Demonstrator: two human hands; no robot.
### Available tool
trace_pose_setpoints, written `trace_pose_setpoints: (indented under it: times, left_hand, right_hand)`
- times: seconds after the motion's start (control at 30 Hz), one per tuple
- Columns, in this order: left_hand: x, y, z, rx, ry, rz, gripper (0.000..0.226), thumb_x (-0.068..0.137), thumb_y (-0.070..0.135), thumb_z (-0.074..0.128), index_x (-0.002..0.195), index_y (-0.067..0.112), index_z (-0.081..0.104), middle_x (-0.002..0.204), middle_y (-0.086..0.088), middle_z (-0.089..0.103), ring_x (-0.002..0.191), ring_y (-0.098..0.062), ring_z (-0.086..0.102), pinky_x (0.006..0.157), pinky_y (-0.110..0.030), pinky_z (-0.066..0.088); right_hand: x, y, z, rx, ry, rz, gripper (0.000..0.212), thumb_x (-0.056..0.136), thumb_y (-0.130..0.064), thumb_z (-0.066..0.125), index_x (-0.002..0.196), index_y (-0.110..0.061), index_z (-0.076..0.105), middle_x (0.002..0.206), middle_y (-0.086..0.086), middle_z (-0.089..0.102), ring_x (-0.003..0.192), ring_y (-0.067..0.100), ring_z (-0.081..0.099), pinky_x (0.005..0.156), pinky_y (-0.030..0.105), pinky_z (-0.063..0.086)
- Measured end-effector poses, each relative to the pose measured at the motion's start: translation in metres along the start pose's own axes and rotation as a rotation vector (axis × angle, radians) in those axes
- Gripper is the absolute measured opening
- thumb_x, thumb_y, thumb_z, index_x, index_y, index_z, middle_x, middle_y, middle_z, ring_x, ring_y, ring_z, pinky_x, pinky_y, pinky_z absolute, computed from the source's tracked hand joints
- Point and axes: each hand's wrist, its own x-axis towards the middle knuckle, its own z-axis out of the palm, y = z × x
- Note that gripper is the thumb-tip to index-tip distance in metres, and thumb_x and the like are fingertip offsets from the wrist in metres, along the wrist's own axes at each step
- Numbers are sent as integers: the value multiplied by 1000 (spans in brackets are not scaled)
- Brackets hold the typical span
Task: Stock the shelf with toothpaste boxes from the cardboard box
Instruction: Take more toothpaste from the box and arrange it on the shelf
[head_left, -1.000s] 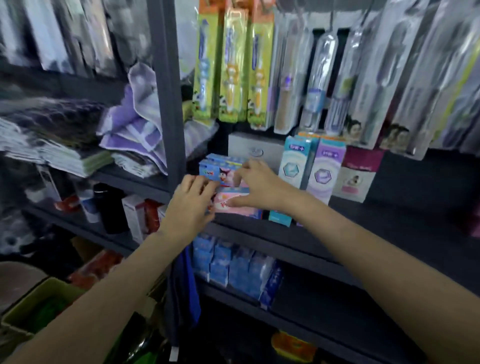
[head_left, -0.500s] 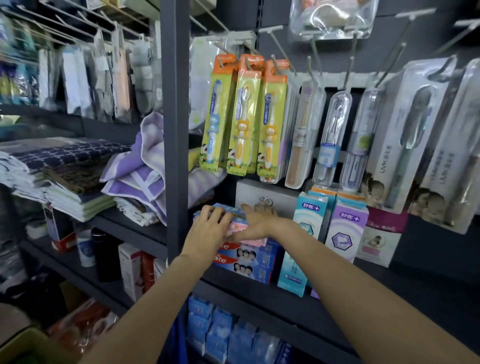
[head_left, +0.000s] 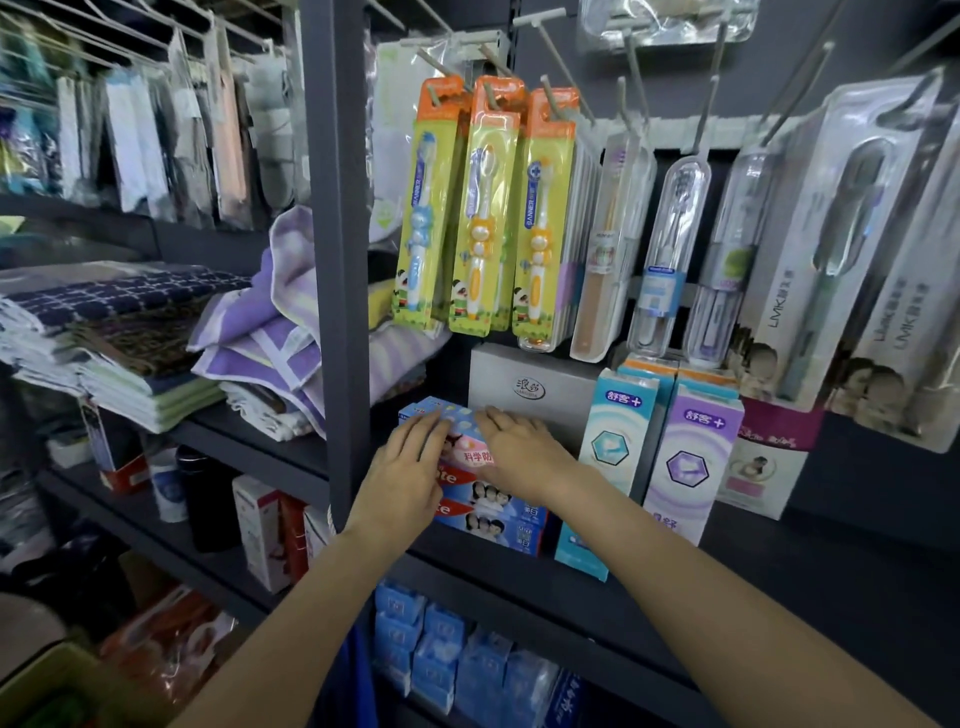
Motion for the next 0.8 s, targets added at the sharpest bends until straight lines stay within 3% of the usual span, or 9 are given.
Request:
trace_pose_setpoints:
  times: [0.13, 0.23, 0.37, 0.47, 0.57, 0.63, 0.7, 0.8]
  left_hand:
    - [-22, 14, -2, -61, 66, -24, 61, 59, 5, 70, 117, 9, 49, 116, -9, 58, 106, -21, 43, 73, -35, 52]
    - [-29, 20, -8, -57, 41, -5, 48, 71, 15, 47, 119, 10, 46, 117, -7, 58, 107, -18, 43, 78, -33, 51]
    - [-15, 16, -16, -18, -13, -33, 58, 71, 20, 34, 128, 7, 41, 128, -10, 55, 120, -22, 44, 90, -38, 49]
    - [1, 17, -23, 20, -75, -9, 63, 72, 16, 43, 134, 3, 41, 136, -13, 50, 126, -30, 48, 98, -44, 43]
    - [19, 22, -27, 23, -167, 13, 70, 84, 12, 46, 147, 6, 15, 156, -7, 12, 145, -25, 10, 118, -41, 14]
    - [31, 21, -25, 48, -257, 12, 71, 91, 15, 39, 148, 11, -2, 157, -1, -8, 145, -19, -11, 119, -37, -3]
    - [41, 18, -22, 65, -364, -3, 72, 92, 20, 38, 148, 13, -6, 157, 0, -12, 144, -20, -15, 117, -36, -7]
    - [43, 14, -17, 82, -450, 1, 70, 92, 27, 40, 149, 15, 1, 158, 1, -1, 145, -20, -4, 117, -38, -2]
  right_hand:
    - [-4, 0, 0, 3, 10, -15, 66, 96, -33, 45, 149, -11, 12, 157, 9, 11, 144, 29, 11, 116, 43, 10]
    - [-3, -3, 0, 170, 58, 37, 55, 98, -31, 40, 147, -11, 22, 151, 13, 27, 138, 32, 28, 114, 42, 23]
    - [1, -1, -7, 223, -26, 105, 52, 99, -34, 38, 144, -11, 28, 147, 13, 34, 134, 33, 34, 110, 44, 29]
    - [7, 3, -9, 278, -38, 141, 45, 97, -30, 42, 136, -8, 38, 140, 15, 41, 128, 32, 41, 106, 42, 36]
    - [14, 5, -11, 283, -49, 171, 42, 97, -31, 41, 130, -6, 42, 134, 17, 46, 123, 33, 45, 100, 44, 40]
    - [18, 6, -12, 289, -34, 183, 42, 99, -29, 35, 132, -6, 42, 136, 18, 44, 125, 34, 43, 103, 48, 37]
    - [26, 9, -12, 312, 0, 211, 40, 100, -28, 31, 129, -4, 44, 135, 21, 45, 125, 36, 42, 103, 48, 36]
    - [37, 12, -10, 265, -3, 242, 45, 100, -33, 24, 128, -3, 43, 134, 22, 41, 128, 39, 37, 106, 49, 32]
